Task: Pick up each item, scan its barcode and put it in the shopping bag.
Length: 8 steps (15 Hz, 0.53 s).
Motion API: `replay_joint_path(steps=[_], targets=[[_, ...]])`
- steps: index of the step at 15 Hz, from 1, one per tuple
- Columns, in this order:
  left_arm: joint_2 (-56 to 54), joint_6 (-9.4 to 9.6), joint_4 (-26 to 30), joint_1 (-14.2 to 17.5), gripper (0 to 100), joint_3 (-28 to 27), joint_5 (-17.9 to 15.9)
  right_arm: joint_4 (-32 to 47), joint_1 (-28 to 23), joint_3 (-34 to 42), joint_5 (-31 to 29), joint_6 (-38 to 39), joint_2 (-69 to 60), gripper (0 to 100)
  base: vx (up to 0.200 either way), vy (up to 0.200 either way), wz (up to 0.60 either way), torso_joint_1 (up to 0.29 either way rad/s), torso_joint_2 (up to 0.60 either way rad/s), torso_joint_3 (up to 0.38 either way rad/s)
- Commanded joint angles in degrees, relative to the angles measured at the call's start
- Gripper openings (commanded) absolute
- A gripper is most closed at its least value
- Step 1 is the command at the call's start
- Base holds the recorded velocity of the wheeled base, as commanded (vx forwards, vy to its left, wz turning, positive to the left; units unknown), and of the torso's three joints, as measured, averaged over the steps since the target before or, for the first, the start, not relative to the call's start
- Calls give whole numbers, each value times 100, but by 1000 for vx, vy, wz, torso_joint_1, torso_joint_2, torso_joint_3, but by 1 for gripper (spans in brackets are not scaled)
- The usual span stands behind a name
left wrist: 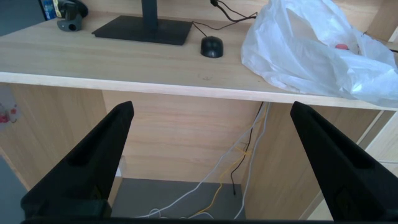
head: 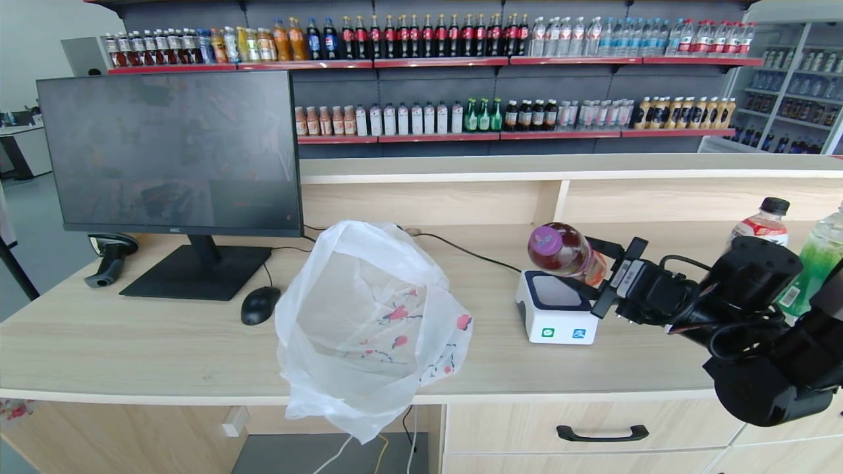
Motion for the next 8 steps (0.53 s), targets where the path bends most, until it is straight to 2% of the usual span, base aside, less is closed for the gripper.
replay_joint_path(steps=[1, 5, 8], targets=[[-2, -2, -2, 0, 100, 0, 1, -12, 92, -1, -2, 170, -201, 0, 0, 0, 0, 0, 0, 0], [-2, -2, -2, 0, 100, 0, 1, -12, 408, 87, -582, 1040, -667, 0, 0, 0, 0, 0, 0, 0], [-2, 7, -2, 0, 100, 0, 1, -12, 672, 333, -1338, 1681, -1124, 0, 0, 0, 0, 0, 0, 0]])
